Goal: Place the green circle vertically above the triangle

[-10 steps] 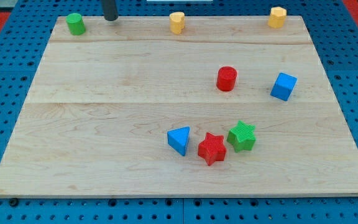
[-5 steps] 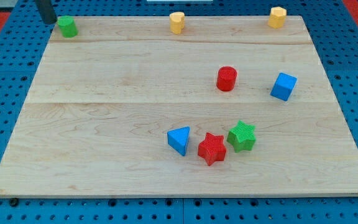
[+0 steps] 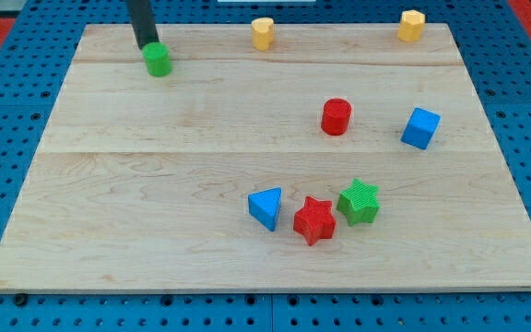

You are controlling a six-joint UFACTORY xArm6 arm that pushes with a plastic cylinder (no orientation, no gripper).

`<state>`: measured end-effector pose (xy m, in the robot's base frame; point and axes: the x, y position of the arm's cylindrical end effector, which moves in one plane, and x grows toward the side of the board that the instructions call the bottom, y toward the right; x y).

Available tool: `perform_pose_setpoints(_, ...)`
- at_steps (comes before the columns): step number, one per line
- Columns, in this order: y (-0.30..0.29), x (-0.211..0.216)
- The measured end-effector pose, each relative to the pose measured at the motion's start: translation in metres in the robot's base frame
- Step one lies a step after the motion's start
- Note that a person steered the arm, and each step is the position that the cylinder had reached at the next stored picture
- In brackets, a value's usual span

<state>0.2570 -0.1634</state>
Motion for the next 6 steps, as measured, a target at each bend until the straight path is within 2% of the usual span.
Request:
perform_pose_setpoints(1,0.045,0.03)
perform_pose_setpoints(2,0.038,0.044)
perform_pose_setpoints(3,-0.037,0.031)
perform_pose_setpoints(4,-0.035,0.063)
perform_pose_setpoints(5,0.008,0.084)
perform_pose_setpoints(6,0.037,0.073)
